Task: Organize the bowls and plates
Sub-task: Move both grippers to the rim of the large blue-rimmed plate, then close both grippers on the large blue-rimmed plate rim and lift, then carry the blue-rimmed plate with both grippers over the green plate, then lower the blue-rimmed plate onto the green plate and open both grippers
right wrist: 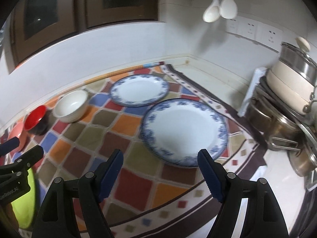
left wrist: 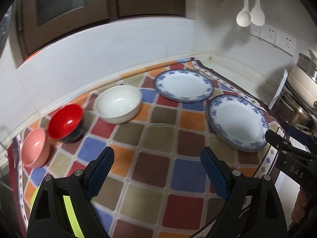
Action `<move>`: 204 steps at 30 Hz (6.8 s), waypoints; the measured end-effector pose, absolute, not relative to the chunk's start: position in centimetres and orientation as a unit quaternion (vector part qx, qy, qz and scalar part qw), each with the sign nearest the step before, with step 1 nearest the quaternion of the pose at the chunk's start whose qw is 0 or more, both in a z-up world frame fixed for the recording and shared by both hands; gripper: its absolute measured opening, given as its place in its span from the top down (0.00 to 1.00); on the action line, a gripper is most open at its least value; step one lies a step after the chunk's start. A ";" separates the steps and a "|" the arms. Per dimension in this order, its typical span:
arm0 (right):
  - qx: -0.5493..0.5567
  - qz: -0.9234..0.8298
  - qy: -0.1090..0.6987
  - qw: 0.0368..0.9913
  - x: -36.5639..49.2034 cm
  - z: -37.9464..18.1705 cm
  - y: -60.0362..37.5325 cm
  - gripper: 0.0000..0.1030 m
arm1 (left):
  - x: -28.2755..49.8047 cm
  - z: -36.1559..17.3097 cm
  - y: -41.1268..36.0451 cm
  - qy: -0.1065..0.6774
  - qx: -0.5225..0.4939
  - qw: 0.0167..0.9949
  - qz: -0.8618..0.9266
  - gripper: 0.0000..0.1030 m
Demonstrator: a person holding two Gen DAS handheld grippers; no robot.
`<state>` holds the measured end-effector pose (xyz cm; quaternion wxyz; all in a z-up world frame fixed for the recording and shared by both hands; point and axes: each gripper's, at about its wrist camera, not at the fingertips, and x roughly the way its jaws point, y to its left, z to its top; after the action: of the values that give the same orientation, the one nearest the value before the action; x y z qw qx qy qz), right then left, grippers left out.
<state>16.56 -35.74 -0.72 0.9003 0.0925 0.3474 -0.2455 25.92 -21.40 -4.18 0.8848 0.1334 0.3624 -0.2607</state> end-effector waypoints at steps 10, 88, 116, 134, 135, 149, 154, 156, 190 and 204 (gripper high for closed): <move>0.113 -0.290 0.350 0.884 16.5 -1.6 -43.2 0.24 | 27.5 -5.4 -28.8 0.382 0.165 0.861 -0.292 0.15; 0.147 -0.291 0.407 0.853 21.2 -7.5 -50.3 0.65 | 33.0 -10.5 -34.2 0.451 0.149 0.826 -0.304 0.67; 0.068 -0.195 0.373 0.905 20.7 -2.4 -36.0 0.66 | 29.5 -5.6 -16.2 0.414 0.070 0.883 -0.211 0.67; 0.027 -0.114 0.365 0.924 21.8 -1.3 -24.2 0.65 | 27.4 -4.8 -3.2 0.412 0.029 0.902 -0.126 0.67; 0.024 -0.107 0.365 0.924 21.8 -1.3 -23.5 0.66 | 27.3 -4.8 -2.6 0.412 0.027 0.902 -0.122 0.67; -0.002 -0.031 0.376 0.926 22.4 -2.3 -14.9 0.65 | 25.5 -6.2 6.5 0.427 -0.001 0.903 -0.048 0.67; -0.008 -0.006 0.385 0.923 22.7 -3.3 -12.3 0.66 | 25.3 -7.2 9.0 0.438 -0.007 0.898 -0.025 0.67; -0.010 0.003 0.390 0.921 22.9 -3.7 -11.5 0.66 | 25.2 -7.5 9.7 0.442 -0.010 0.897 -0.018 0.67; -0.038 0.036 0.460 0.886 26.2 -9.7 -7.0 0.65 | 26.8 -12.9 12.2 0.499 -0.015 0.866 0.012 0.67; -0.041 0.025 0.458 0.888 26.0 -9.1 -7.6 0.43 | 26.1 -10.3 11.4 0.460 0.002 0.888 0.010 0.32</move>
<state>26.02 -7.60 -9.12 0.8879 -0.0412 0.4575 0.0249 26.10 11.40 -10.30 0.8880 0.0016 0.4598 0.0103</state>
